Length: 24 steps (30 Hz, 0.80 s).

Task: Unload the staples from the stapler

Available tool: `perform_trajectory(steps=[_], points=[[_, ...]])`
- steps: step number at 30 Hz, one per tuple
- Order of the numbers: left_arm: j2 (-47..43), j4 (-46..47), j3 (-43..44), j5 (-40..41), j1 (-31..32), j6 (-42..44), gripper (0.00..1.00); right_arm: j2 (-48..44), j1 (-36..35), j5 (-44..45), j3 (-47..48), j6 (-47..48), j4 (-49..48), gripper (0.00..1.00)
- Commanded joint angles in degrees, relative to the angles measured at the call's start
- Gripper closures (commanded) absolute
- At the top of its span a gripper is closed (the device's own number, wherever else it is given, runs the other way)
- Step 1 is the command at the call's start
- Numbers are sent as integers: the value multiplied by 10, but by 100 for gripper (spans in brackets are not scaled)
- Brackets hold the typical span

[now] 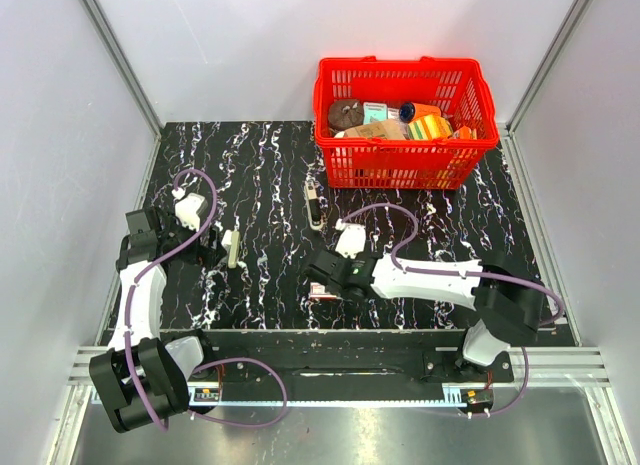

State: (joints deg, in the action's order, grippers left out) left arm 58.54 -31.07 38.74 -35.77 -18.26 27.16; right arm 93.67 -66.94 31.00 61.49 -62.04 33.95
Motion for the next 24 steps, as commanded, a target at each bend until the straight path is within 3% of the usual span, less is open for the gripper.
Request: perform_trajectory(steps=[1,11,24], points=[[1,6,4,-17,-3,14,6,-44,-6,-4,-36,-28,2,100],[8,6,6,-18,-3,17,7,-111,-10,-66,-125,-54,-45,100],[10,11,3,-14,-3,18,8,-67,-10,-84,-112,-27,-82,100]])
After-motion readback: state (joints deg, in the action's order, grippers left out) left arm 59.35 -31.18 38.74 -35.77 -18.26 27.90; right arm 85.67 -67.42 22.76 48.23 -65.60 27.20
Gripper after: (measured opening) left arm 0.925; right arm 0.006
